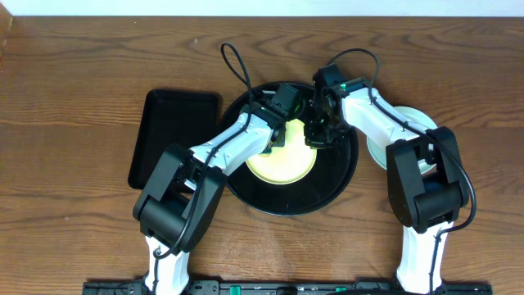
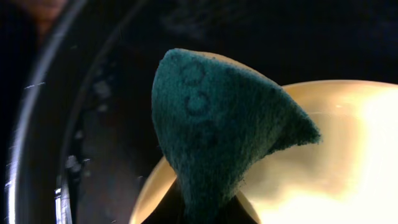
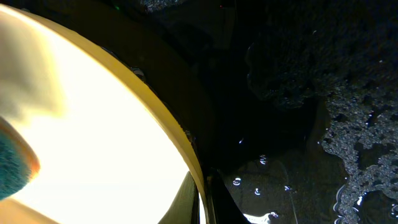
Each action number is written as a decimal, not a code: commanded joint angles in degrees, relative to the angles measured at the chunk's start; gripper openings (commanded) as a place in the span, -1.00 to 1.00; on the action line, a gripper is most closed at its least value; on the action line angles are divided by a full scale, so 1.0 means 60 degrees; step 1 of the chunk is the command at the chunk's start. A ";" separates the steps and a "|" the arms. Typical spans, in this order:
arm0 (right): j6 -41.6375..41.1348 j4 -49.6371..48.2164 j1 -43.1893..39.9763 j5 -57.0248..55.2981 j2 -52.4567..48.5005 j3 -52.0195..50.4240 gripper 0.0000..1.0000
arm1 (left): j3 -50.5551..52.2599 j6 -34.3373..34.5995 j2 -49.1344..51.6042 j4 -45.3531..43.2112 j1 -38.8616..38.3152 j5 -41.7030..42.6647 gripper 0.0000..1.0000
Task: Clean dirty plates on tray and stack at the side
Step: 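Scrub the yellow plate with the sponge while right gripper holds rim, then move the sponge back toward the sponge tray with left gripper, then lift the yellow plate with right gripper and carry it right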
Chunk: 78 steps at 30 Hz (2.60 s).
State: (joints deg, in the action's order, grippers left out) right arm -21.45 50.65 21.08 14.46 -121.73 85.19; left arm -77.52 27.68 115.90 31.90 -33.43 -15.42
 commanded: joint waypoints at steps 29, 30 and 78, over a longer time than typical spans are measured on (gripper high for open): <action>0.0051 -0.0076 0.0182 -0.0637 -0.0790 -0.0270 -0.97 | -0.1158 -0.1636 -0.0601 0.1107 0.2466 0.5519 -0.85; 0.0051 -0.0076 0.0182 -0.0637 -0.0790 -0.0270 -0.98 | -0.1158 -0.1639 -0.0790 0.1122 0.2699 0.5519 -0.86; -0.0790 0.1781 0.4579 -1.4396 0.4750 -0.0266 -0.98 | -0.0597 -0.1647 -0.1843 0.2750 0.3632 0.4626 -0.85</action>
State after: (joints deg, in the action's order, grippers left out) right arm -24.62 61.34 46.74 -59.79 -94.52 83.33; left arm -81.45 18.13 104.90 48.21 -11.68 13.13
